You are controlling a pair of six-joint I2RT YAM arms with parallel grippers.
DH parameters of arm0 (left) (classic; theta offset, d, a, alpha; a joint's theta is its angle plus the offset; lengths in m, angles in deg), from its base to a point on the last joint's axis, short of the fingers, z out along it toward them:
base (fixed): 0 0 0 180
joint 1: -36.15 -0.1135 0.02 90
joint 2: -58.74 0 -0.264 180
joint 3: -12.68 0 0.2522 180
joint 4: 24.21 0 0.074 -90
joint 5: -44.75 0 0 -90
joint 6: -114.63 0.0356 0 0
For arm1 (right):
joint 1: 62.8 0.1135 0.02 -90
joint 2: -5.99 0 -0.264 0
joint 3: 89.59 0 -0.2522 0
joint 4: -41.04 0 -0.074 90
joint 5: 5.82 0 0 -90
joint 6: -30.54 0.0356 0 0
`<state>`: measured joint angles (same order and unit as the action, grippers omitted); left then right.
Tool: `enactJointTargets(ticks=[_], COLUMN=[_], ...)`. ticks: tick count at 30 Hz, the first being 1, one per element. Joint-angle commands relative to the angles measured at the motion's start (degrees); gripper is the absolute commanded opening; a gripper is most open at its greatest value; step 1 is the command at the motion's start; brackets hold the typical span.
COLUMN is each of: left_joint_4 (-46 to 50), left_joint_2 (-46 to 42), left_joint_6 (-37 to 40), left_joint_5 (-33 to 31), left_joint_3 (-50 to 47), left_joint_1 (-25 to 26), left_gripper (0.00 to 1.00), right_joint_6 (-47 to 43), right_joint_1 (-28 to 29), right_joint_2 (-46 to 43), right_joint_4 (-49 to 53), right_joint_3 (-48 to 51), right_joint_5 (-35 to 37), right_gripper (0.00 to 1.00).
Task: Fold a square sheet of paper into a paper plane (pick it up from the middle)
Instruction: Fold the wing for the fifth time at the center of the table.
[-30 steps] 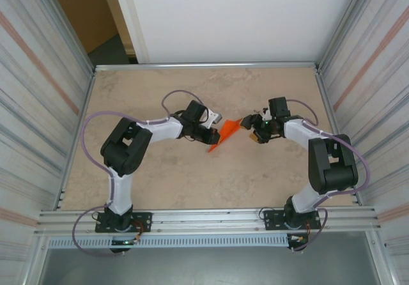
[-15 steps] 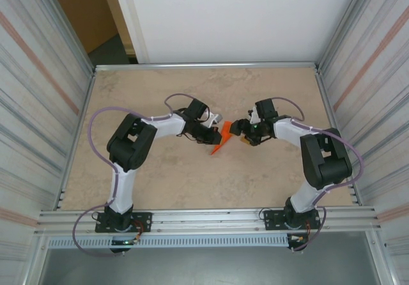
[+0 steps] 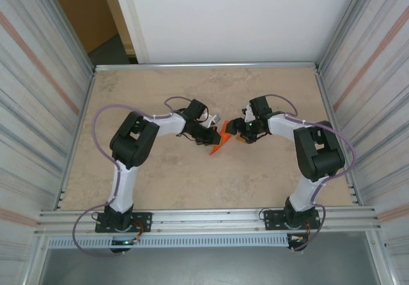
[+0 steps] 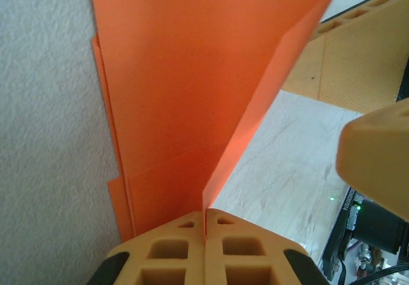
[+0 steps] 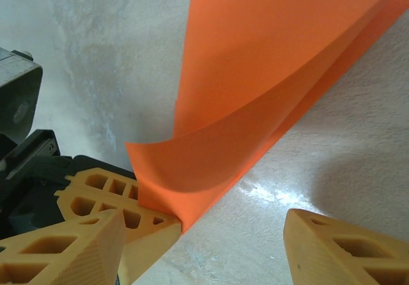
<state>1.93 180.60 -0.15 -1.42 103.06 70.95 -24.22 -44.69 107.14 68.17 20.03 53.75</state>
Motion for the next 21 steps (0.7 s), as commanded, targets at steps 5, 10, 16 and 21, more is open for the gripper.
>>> enactJointTargets(ticks=[5, 10, 16, 21], left_joint_4=[-0.26, -0.73, -1.91, -3.58], left_joint_2=[1.74, 1.78, 2.19, 2.81], left_joint_6=[-2.99, -3.23, -4.21, -6.44], left_joint_5=[3.18, 3.36, 4.04, 5.63], left_joint_3=[0.94, 0.54, 0.08, -0.07], left_joint_1=[-0.74, -0.97, -1.23, -1.66], left_gripper=[0.00, 0.00, 0.00, 0.00], right_joint_6=[-2.15, -2.46, -2.63, -2.49], right_joint_1=[0.44, 0.44, 0.77, 1.64], right_joint_2=[1.59, 3.08, 4.92, 7.00], right_joint_4=[1.71, 2.41, 3.79, 6.61], right_joint_3=[-1.34, -2.55, -4.07, -6.15], right_joint_5=[0.29, 1.28, 3.41, 6.92], right_gripper=[0.63, 0.62, 0.61, 0.62])
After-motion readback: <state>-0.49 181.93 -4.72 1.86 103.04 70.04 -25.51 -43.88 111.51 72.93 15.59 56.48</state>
